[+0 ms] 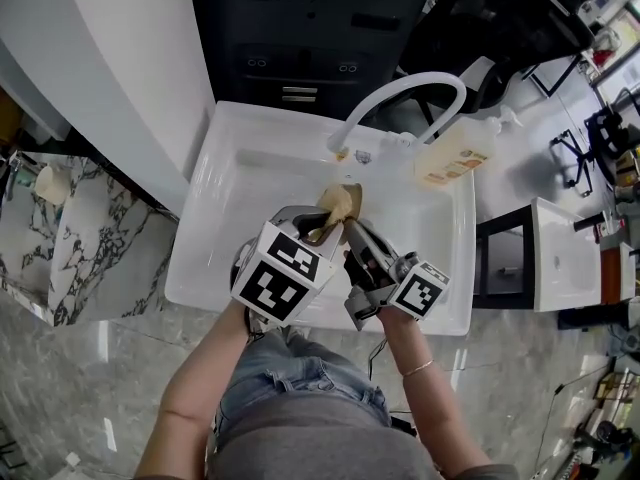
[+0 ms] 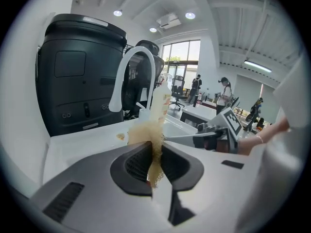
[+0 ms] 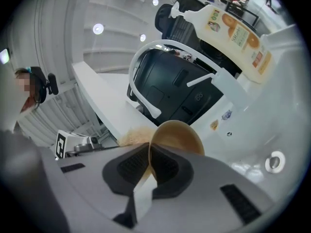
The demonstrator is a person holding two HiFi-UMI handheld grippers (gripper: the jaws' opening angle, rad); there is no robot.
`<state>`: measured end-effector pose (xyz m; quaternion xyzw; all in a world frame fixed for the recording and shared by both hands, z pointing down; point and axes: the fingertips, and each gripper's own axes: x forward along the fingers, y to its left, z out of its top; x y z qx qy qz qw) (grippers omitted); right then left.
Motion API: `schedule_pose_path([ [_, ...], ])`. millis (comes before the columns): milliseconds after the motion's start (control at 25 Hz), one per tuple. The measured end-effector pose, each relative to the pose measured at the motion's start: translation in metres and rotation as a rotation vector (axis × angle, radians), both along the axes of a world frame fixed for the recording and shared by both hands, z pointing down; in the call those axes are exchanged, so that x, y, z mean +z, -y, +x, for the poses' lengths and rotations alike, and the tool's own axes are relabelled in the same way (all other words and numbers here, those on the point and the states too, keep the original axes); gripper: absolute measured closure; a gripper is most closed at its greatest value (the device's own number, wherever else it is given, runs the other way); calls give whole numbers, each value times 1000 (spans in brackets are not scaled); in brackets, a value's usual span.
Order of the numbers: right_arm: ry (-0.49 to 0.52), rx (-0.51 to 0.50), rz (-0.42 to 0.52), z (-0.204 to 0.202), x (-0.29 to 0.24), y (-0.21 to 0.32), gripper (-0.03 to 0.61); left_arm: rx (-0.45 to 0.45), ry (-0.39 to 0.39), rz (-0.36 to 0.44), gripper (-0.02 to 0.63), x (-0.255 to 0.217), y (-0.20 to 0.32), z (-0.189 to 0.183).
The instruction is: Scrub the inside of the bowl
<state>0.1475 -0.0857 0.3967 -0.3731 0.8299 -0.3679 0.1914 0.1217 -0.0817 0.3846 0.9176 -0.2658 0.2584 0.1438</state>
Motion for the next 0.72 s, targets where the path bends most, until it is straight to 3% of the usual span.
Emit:
schedule_pose_path([
  [360, -139, -34, 30, -6, 4, -3, 557, 102, 23, -31, 568, 3, -17, 12],
  [720, -190, -61, 27, -16, 9, -2, 555, 175, -10, -64, 568, -7, -28, 8],
])
